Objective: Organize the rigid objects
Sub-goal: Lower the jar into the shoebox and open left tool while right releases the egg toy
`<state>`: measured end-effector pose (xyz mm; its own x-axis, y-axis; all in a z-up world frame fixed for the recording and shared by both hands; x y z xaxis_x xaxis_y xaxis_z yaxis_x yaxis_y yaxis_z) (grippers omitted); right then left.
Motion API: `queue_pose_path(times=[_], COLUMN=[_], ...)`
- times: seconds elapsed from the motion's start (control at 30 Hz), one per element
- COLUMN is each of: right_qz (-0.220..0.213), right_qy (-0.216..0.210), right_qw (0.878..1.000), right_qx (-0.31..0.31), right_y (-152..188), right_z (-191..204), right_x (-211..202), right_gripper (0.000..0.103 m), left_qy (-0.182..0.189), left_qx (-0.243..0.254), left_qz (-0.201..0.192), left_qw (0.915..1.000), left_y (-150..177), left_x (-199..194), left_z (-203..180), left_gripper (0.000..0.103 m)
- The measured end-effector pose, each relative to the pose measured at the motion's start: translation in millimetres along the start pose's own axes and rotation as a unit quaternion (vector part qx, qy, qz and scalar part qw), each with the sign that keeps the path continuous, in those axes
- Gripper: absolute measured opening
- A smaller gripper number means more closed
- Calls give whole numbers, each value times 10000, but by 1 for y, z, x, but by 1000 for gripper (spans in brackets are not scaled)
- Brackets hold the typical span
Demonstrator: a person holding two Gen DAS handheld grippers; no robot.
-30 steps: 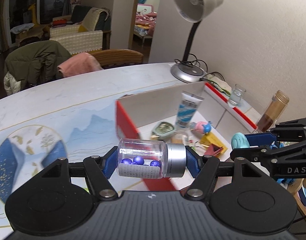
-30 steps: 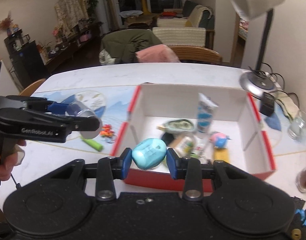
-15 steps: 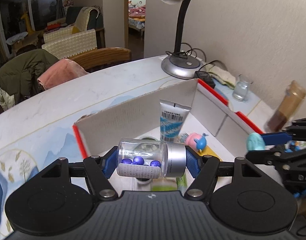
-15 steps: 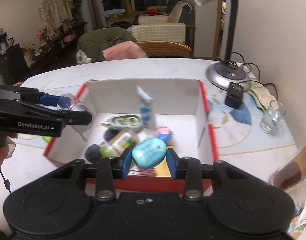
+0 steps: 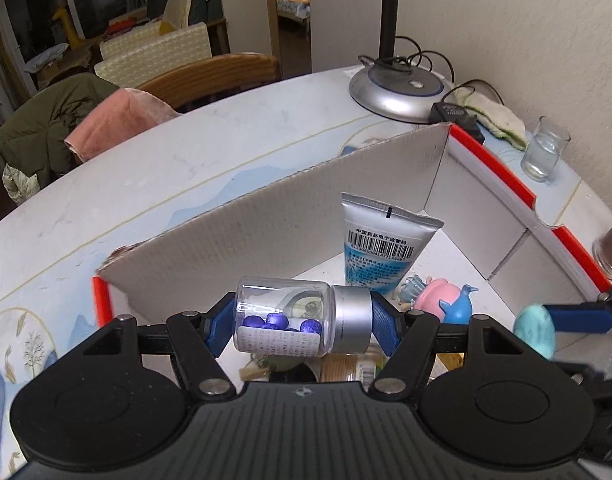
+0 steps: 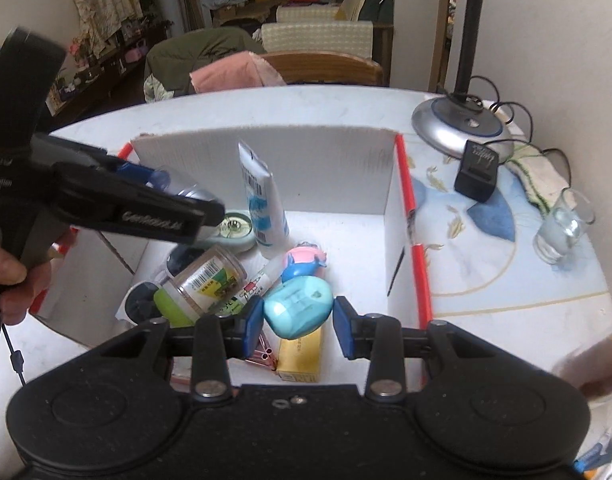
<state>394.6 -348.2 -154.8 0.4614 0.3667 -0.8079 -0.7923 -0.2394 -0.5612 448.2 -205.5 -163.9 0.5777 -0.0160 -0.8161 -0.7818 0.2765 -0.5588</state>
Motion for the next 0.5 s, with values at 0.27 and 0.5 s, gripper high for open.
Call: queue_pose_path(times=[0.27,0.5], right_qz=[259,369], right_qy=[13,18], right_qw=[9996,9992], right_qx=[-125,-138], right_y=[6,8], right_z=[1,3], right_x=[23,33], right_gripper=[36,36], left_qy=[39,77], left_qx=[-27,-19], left_qz=[142,322], left_qw=[9999,9995], left_y=[1,4], left_x=[19,32], left_z=[-4,-7], left_gripper=[69,69])
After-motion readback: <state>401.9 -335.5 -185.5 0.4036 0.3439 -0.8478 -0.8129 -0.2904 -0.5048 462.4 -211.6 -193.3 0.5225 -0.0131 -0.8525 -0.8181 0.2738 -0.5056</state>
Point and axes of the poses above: each gripper's, at about its wrist camera, not at the fingertips, and x roughly the way its jaws point, z to its left, y to its underside, the point moved 8 cm from there along x, roughly the way its jaws point, and after that the axes turned 10 degrees about x, right-handed, at the moved point
